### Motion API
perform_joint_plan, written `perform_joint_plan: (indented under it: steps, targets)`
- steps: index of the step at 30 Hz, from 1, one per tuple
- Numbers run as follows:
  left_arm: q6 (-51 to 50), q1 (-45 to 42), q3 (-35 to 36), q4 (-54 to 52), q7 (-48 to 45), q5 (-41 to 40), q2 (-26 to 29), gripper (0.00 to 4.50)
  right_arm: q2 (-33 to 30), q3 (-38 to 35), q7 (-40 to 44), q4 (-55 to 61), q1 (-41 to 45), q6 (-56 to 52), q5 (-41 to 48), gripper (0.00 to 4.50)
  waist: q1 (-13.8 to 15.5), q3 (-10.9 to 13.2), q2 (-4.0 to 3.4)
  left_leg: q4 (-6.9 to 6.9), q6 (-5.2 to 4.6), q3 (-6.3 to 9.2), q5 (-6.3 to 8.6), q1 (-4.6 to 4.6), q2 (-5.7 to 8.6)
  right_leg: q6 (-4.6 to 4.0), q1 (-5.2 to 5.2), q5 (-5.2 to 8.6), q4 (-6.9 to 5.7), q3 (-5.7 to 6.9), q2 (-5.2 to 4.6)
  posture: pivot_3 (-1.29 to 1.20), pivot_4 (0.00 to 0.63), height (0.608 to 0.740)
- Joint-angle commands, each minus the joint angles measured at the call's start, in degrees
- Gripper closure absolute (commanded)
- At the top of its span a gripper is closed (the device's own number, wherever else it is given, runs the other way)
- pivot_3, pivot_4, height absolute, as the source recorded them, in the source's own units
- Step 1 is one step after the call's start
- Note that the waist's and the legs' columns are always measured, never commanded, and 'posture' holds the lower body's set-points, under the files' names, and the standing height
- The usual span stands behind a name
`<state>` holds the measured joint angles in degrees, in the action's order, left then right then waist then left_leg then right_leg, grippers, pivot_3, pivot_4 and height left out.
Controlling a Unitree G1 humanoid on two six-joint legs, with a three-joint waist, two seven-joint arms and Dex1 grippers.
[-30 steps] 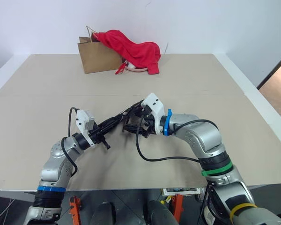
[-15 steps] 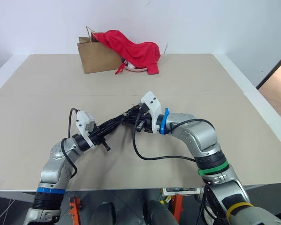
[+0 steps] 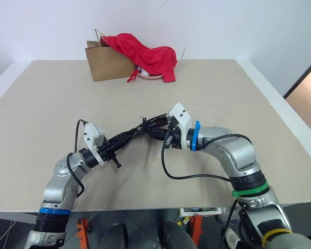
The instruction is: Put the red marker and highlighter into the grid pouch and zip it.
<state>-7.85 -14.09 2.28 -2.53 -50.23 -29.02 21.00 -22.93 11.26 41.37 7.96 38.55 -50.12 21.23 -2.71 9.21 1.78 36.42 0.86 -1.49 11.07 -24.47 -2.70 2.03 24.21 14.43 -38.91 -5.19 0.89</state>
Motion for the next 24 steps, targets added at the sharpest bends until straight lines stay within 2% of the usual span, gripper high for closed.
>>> perform_joint_plan:
  steps: [1,14,18,19,20,24]
  targets:
    - [0.6,-1.3,1.0,-0.4,-0.4,-0.3,0.4,4.5,-2.9,-4.5,0.0,0.8,0.0,1.7,0.4,4.36,0.0,0.0,0.0,0.0,0.0,0.01,0.0,0.0,0.0,0.0,0.0,0.01,0.0,0.01,0.0,0.0,0.15,0.74]
    - [0.6,-1.8,1.2,-0.1,-0.2,-0.4,0.3,4.5,-7.6,-9.0,-0.3,-5.0,0.7,5.6,-0.5,4.36,0.0,0.0,0.02,-0.01,0.0,-0.03,0.0,-0.01,0.03,0.01,0.0,0.01,0.02,-0.04,-0.01,0.0,0.15,0.74]
    - [0.6,-1.9,1.3,-0.1,-0.1,-0.4,0.3,4.5,-8.4,-7.3,1.6,-1.4,-1.2,4.5,0.6,4.36,0.0,0.0,0.02,-0.03,-0.01,-0.04,0.01,0.0,0.02,0.01,0.0,0.01,0.04,-0.06,-0.01,0.0,0.15,0.74]
    - [0.6,-1.9,1.2,-0.1,-0.1,-0.4,0.2,4.5,-8.2,-6.9,2.0,-0.6,-1.7,4.3,0.9,3.84,0.0,0.0,0.02,-0.04,-0.01,-0.02,0.01,0.0,0.01,0.01,0.0,0.02,0.04,-0.05,0.01,0.0,0.15,0.74]
    - [0.7,-2.0,1.2,0.0,-0.1,-0.4,0.2,4.5,-7.9,-6.5,2.4,0.5,-2.2,3.8,1.5,3.64,0.0,0.0,0.02,-0.06,-0.01,0.0,0.01,0.0,0.0,0.0,0.0,0.04,0.03,-0.02,0.02,0.0,0.15,0.74]
    - [0.7,-2.0,1.2,-0.1,0.0,-0.4,0.1,4.5,-6.0,-4.4,2.1,4.4,-4.0,2.0,2.6,2.03,-0.1,0.0,0.02,-0.08,-0.01,0.0,0.01,0.0,-0.02,0.0,0.02,0.05,0.03,-0.03,0.03,0.0,0.15,0.74]
